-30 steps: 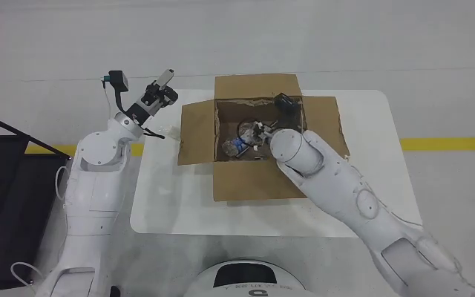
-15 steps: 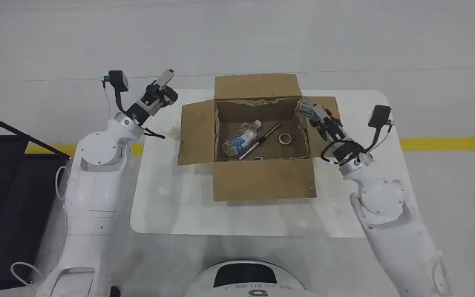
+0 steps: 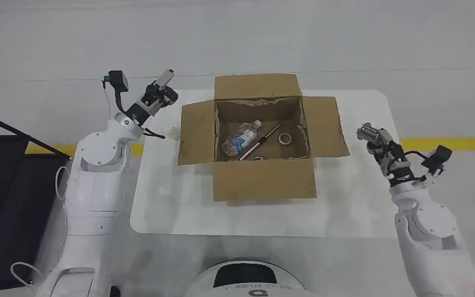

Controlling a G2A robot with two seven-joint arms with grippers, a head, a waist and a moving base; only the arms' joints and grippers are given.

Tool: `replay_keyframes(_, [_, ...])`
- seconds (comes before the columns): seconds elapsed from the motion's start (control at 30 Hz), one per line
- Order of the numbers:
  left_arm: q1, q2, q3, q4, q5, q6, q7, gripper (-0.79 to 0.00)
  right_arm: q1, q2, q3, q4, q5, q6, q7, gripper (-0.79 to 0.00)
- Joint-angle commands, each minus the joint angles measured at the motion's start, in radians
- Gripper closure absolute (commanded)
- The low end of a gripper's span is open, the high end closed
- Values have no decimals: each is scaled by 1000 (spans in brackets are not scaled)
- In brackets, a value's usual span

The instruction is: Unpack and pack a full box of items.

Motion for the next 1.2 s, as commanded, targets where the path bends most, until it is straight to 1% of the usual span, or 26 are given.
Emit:
replay_keyframes(0.0, [0, 0, 0, 0, -1, 0, 0, -785, 35, 2, 4, 29, 6, 104, -4, 0])
replay_keyframes(0.13, [0, 0, 0, 0, -1, 0, 0, -785, 88, 2, -8, 79, -15, 247, -44, 0])
replay_keyframes(0.3, [0, 0, 0, 0, -1, 0, 0, -785, 140, 13, -22, 110, -101, 406, 9, 0])
replay_keyframes(0.37, [0, 0, 0, 0, -1, 0, 0, -785, 174, 16, -39, 125, -145, 487, 10, 0])
replay_keyframes(0.43, [0, 0, 0, 0, -1, 0, 0, -785, 205, 18, -54, 138, -173, 547, 4, 0])
replay_keyframes(0.57, [0, 0, 0, 0, -1, 0, 0, -785, 233, 19, -59, 157, -195, 603, 4, 0])
replay_keyframes(0.7, [0, 0, 0, 0, -1, 0, 0, -785, 264, 27, -72, 180, -242, 692, 49, 0])
replay_keyframes(0.87, [0, 0, 0, 0, -1, 0, 0, -785, 319, 33, -95, 223, -285, 736, 92, 0])
replay_keyframes(0.93, [0, 0, 0, 0, -1, 0, 0, -785, 333, 34, -101, 232, -291, 739, 100, -256])
replay_keyframes(0.97, [0, 0, 0, 0, -1, 0, 0, -785, 338, 34, -104, 237, -295, 744, 104, -299])
replay_keyframes(1.07, [0, 0, 0, 0, -1, 0, 0, -785, 358, 35, -109, 250, -299, 755, 110, -302])
replay_keyframes(1.17, [0, 0, 0, 0, -1, 0, 0, -785, 377, 35, -121, 260, -310, 766, 113, -339])
